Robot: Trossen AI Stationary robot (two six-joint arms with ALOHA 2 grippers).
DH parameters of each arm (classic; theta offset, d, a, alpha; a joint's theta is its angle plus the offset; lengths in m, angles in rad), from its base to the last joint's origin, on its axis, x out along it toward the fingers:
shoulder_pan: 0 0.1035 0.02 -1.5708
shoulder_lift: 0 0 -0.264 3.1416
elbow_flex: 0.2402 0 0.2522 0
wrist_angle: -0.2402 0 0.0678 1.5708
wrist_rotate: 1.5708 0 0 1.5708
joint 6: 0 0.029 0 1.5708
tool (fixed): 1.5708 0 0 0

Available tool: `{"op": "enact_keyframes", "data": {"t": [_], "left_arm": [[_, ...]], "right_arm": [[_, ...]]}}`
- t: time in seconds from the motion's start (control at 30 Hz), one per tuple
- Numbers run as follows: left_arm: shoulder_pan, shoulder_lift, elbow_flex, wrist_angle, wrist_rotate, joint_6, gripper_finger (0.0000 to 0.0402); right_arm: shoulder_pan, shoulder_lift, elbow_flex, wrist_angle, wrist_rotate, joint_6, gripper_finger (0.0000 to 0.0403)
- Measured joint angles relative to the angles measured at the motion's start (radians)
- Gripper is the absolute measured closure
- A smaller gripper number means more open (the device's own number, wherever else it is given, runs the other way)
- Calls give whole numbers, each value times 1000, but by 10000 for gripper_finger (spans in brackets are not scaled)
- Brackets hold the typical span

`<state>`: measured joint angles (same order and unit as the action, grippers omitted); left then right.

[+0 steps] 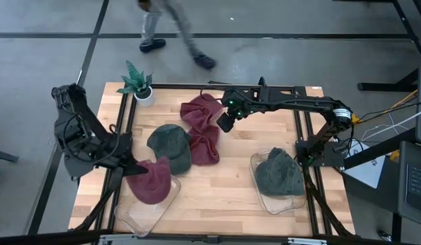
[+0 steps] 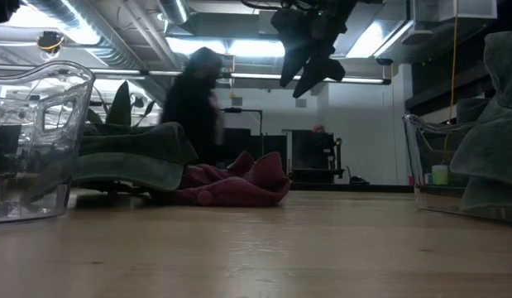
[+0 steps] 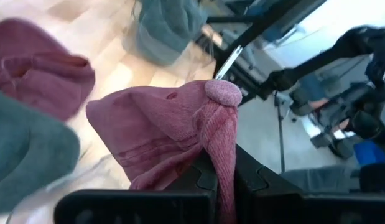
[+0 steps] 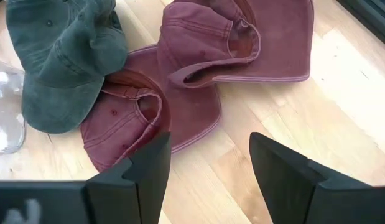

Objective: Pick & Place hat
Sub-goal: Put the right red cap into the left transparent bin

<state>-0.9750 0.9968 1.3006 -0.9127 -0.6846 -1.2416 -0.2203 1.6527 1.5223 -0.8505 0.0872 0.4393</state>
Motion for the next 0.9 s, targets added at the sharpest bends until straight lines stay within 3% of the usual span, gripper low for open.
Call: {"op": "enact_keyframes", "data": {"t": [0.17,0.4,0.6,0.8,0.9], "left_arm": [[-80,68,72,-153,-36,-139,398],[-151,172,76,-215,-70,-342,398],[-158,292,75,-237,-91,-492,398],[-158,413,75,-400,-108,-758,398],[-145,453,75,-431,-91,-799,398]], "right_arm": [[0,0,0,0,0,2,186],[0,0,0,7,0,5,186],[0,0,0,38,0,26,186],[0,0,0,74,-3,23,186],[0,0,0,83,-9,2,186]]}}
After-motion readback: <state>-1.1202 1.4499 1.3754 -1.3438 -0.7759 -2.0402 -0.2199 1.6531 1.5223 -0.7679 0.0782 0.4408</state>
